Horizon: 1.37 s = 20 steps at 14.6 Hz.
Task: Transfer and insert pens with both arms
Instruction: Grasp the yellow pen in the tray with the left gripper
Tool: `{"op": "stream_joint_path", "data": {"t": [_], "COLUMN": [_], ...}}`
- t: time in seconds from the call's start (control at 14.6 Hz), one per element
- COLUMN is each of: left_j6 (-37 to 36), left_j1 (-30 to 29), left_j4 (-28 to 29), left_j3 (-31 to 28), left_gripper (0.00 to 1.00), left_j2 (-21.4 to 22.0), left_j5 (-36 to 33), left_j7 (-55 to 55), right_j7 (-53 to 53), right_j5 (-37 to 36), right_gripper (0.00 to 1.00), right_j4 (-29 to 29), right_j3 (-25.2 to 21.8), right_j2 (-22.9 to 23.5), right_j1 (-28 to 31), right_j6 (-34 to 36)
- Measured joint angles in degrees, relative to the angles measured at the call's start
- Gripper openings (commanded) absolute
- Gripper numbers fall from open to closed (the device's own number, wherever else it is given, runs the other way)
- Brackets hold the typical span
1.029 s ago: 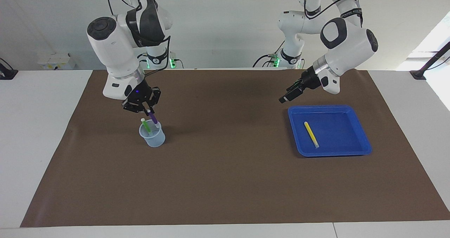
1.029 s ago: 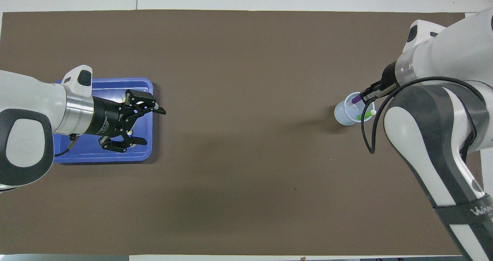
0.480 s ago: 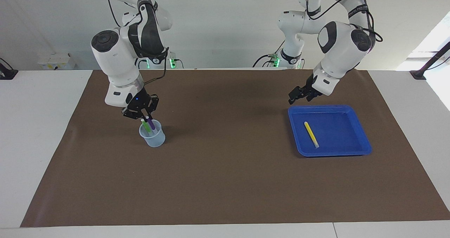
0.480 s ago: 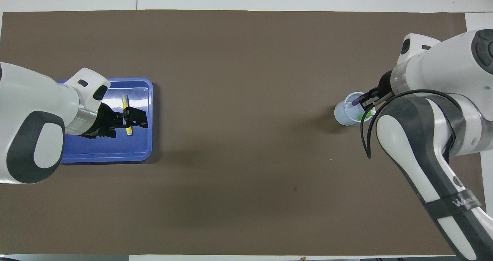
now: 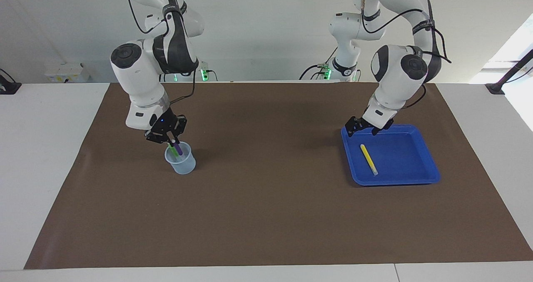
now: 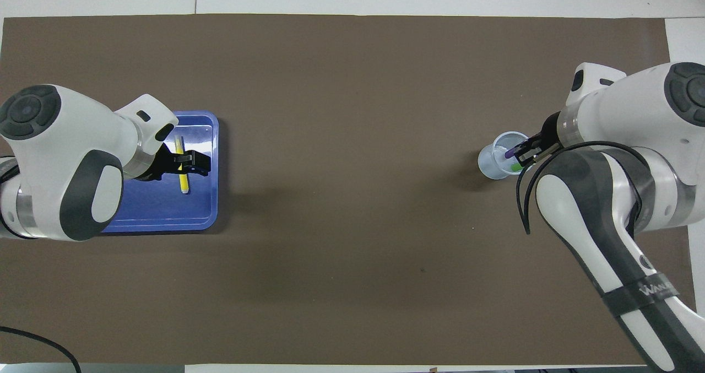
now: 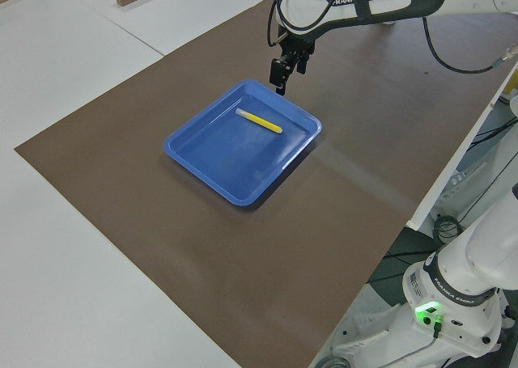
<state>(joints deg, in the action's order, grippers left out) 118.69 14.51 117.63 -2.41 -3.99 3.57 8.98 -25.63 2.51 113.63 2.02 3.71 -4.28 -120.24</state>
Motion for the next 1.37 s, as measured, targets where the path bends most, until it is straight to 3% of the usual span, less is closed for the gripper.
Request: {"op": "stream_joint_path", "data": {"t": [0.41,0.62,1.03,1.23,1.3,1.37], "left_j6": [8.5,12.1,14.9,15.6,15.7,15.7], "left_j1": [-3.2,-4.2,-4.5,-4.5,-4.5,-4.5], "left_j4": [0.8,0.8,0.8,0.8,0.8,0.7], "left_j3": [-0.3,-0.4,-0.3,-0.3,-0.3,-0.4], "left_gripper": [1.00,0.94,0.73,0.49,0.37,0.22], "left_j2": [-6.6,-8.9,-10.9,-11.6,-11.7,-11.8], "left_j5": [-0.2,-0.2,-0.2,-0.2,-0.2,-0.2], "left_j7": [-4.5,-4.5,-4.5,-4.5,-4.5,-4.5], "right_j7": [0.0,0.0,0.0,-0.1,-0.1,-0.1], "right_j5": [0.0,0.0,0.0,0.0,0.0,0.0], "right_gripper": [0.00,0.00,0.00,0.00,0.06,0.29], "right_j4": [5.1,5.5,7.1,7.5,7.6,7.7], "right_j3": [0.4,0.4,0.4,0.5,0.5,0.5], "right_j2": [-0.4,-0.4,-0.8,-0.9,-1.0,-1.0], "right_j1": [0.0,0.0,0.0,0.0,0.0,0.0], "right_j6": [-5.0,-5.2,-7.4,-8.3,-8.3,-8.3]}}
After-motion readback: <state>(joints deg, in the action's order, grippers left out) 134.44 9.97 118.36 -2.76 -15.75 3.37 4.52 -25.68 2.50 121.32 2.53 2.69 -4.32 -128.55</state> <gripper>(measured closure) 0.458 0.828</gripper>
